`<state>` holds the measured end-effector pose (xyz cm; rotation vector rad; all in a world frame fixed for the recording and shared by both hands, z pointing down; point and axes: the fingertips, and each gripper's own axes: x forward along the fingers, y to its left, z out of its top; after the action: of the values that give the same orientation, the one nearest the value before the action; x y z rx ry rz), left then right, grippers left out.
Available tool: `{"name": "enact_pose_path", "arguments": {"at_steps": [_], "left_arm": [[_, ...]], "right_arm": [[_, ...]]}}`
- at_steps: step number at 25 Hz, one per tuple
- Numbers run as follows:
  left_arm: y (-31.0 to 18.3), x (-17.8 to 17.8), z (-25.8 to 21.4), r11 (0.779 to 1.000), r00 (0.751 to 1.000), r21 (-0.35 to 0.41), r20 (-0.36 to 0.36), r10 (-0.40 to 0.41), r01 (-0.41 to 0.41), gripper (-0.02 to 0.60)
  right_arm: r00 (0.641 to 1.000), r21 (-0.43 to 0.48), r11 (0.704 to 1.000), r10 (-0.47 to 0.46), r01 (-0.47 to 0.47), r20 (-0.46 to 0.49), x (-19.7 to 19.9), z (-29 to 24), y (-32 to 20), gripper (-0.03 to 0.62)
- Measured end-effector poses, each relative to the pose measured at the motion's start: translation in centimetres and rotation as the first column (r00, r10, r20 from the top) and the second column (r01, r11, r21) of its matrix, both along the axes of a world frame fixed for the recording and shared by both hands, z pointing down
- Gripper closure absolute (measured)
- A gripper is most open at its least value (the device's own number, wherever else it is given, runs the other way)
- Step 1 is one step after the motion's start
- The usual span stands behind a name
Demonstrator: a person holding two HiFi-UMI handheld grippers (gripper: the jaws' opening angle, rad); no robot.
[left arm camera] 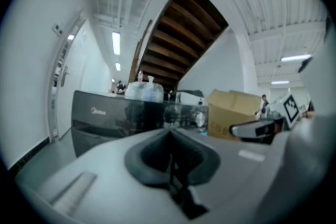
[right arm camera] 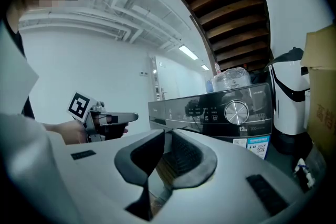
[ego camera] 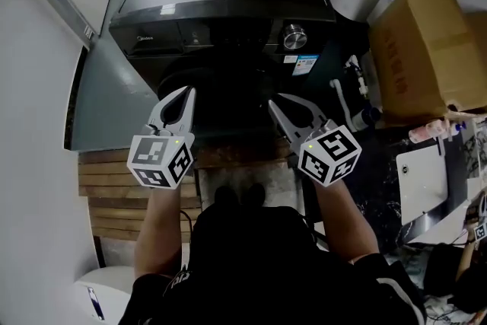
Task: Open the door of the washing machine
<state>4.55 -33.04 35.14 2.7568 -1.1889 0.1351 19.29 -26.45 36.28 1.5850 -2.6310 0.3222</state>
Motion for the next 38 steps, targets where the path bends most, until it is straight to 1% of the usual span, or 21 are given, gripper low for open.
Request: {"name": "enact_pose_path", "arguments": {"at_steps": [2,4,5,8,10,13,15,22,25,28,32,38], "left_arm": [[-1.0,0.1,-0.2,1.0,1.0,-0.001,-0.009,0.005,-0.005,0.574],[-1.7,0.3,0.1,1.0,1.0,-0.006,-0.01,0.017,-0.017,0.574],[-2.0,0.4,0.3,1.0,1.0,-0.008,-0.004,0.025,-0.025,0.574],[-2.8,1.1,1.4,0.998,0.998,-0.019,0.018,0.063,-0.063,0.574],[-3.3,1.5,2.3,0.996,0.996,-0.037,0.018,0.084,-0.083,0.574],[-4.1,2.1,3.5,0.994,0.996,-0.067,0.008,0.093,-0.092,0.574],[-4.3,2.5,4.1,0.992,0.995,-0.077,0.01,0.102,-0.101,0.574],[-4.7,3.9,5.6,0.986,0.991,-0.106,0.023,0.132,-0.128,0.574],[-4.7,4.3,6.4,0.983,0.99,-0.125,0.028,0.138,-0.134,0.574],[-4.5,4.6,6.6,0.981,0.989,-0.14,0.028,0.142,-0.137,0.574],[-4.2,4.6,6.6,0.98,0.99,-0.15,0.029,0.139,-0.134,0.574],[-3.8,4.3,7.0,0.978,0.991,-0.164,0.034,0.133,-0.126,0.574]], "right_arm": [[0.999,-0.018,0.999,0.027,-0.028,-0.02,0.5,0.7,-0.8,0.544],[0.998,-0.055,0.997,0.051,-0.053,-0.034,0.9,2.2,-1.4,0.521],[0.998,-0.078,0.995,0.054,-0.057,-0.039,1.0,3.0,-1.7,0.502],[0.996,-0.131,0.989,0.061,-0.069,-0.062,1.7,5.1,-2.6,0.497],[0.993,-0.155,0.984,0.072,-0.086,-0.09,2.3,6.2,-3.4,0.488],[0.99,-0.186,0.978,0.074,-0.095,-0.119,3.0,7.6,-4.8,0.442],[0.989,-0.202,0.975,0.061,-0.088,-0.135,3.4,8.4,-5.5,0.416],[0.976,-0.242,0.967,0.028,-0.081,-0.214,5.8,10.8,-8.2,0.399],[0.968,-0.281,0.958,-0.01,-0.063,-0.25,6.5,12.7,-9.5,0.392],[0.953,-0.328,0.944,-0.059,-0.045,-0.299,7.1,14.6,-10.5,0.368],[0.937,-0.373,0.928,-0.106,-0.027,-0.332,7.4,15.9,-11.4,0.368],[0.921,-0.401,0.916,-0.145,-0.014,-0.363,7.4,17.1,-11.9,0.368]]}}
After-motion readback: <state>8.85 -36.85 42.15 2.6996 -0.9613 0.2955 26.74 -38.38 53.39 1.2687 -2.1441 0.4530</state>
